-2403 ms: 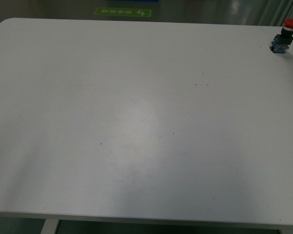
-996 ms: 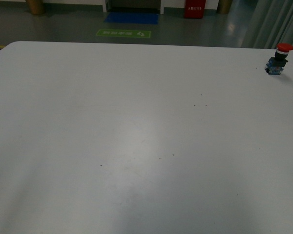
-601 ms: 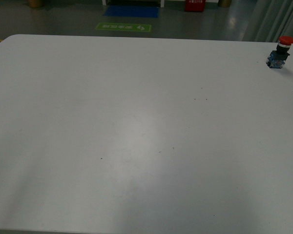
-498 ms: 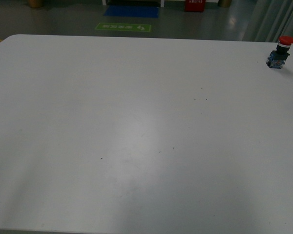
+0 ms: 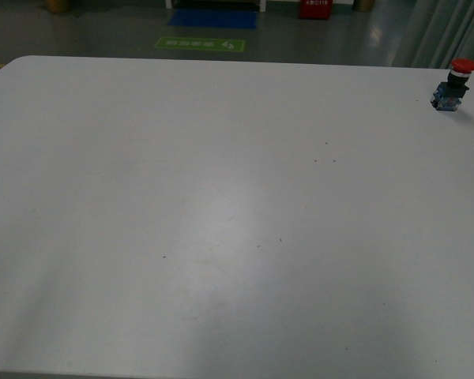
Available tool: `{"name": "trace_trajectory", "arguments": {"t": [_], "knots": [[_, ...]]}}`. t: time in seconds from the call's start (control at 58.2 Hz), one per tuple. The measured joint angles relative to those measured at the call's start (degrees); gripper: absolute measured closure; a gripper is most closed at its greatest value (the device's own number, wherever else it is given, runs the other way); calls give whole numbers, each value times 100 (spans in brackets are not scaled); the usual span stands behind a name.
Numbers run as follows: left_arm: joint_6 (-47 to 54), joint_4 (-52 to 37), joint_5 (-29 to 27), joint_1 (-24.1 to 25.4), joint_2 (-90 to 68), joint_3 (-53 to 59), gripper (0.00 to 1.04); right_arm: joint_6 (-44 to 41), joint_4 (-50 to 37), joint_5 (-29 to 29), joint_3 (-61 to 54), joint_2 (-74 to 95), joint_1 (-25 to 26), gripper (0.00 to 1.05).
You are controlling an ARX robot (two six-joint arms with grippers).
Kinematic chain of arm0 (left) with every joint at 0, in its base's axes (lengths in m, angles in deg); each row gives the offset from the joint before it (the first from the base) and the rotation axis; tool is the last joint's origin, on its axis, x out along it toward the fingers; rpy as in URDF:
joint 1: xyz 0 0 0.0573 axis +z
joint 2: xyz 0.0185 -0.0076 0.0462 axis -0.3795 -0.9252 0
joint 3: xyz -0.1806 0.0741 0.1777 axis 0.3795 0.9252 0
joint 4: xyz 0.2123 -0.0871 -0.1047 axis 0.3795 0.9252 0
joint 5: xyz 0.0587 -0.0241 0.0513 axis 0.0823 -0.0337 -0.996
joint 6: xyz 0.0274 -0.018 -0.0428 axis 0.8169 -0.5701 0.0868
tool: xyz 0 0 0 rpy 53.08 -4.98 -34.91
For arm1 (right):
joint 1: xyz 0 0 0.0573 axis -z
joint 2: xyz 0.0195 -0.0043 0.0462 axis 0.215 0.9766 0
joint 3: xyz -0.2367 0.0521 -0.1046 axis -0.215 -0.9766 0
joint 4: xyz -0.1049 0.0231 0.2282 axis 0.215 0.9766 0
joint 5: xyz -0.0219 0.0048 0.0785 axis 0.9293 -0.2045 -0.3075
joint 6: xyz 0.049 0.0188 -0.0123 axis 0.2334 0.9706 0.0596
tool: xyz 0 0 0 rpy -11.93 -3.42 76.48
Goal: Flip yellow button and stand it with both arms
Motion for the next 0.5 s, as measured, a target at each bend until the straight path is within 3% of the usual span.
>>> {"name": "trace_trajectory", "arguments": {"t": [0.103, 0.326, 0.412, 0.498], "knots": [[2, 0, -2, 0, 0, 0, 7, -4, 925, -7, 2, -715, 0, 101], [2, 0, 0, 0, -2, 0, 7, -4, 1005, -2, 2, -966, 0, 101], [2, 0, -2, 0, 0, 0, 7, -13, 1008, -4, 2, -970, 0, 87], [2, 0, 0, 0, 0, 0, 7, -13, 1008, -2, 2, -970, 0, 63]]}}
